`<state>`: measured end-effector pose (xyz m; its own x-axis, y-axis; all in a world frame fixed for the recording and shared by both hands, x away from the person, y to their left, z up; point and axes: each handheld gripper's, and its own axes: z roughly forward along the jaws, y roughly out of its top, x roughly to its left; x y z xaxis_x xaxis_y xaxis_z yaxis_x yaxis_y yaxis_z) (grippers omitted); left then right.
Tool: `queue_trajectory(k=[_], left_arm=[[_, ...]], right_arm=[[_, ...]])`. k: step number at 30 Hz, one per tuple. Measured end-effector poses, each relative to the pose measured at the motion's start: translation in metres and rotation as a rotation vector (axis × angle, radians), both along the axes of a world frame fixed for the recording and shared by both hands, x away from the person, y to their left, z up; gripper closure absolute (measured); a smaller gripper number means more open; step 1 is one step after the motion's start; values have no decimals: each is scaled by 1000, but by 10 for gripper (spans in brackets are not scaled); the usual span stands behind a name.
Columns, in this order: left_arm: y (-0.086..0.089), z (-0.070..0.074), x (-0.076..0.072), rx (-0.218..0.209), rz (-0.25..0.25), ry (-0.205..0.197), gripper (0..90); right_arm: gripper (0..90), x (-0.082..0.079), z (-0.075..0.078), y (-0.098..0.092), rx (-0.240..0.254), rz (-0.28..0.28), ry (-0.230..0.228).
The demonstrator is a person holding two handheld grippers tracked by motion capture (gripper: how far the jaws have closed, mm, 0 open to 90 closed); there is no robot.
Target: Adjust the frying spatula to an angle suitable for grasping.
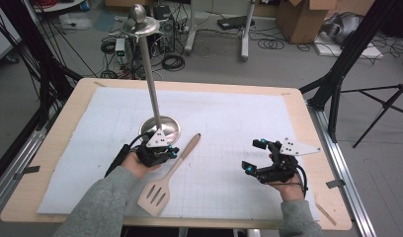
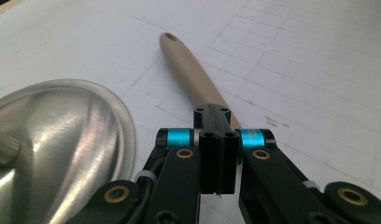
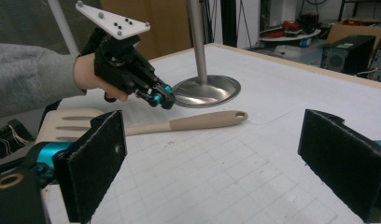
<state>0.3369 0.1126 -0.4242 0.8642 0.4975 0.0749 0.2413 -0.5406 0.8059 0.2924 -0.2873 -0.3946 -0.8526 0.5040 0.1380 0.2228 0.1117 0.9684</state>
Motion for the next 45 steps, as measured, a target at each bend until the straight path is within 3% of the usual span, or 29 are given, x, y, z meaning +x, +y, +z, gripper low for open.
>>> queue_trajectory(k=[7,14,26,32,37,45], left_arm=[[-2,-1,-16,8,-103,-4,898],[-5,-6,-23,52,-153,22,898],[-12,-15,-23,86,-163,73,898],[-7,-17,-27,62,-148,79,899],[8,-21,-31,4,-149,111,899],[17,-19,-37,27,-171,105,899]], right_arm=[[69,-1,0,2,-6,0,0],[69,0,0,1,-10,-2,9],[69,0,-1,2,-11,3,11],[69,0,-1,2,-13,5,8],[69,-1,-1,2,-11,3,11],[69,-1,-1,4,-21,3,14]])
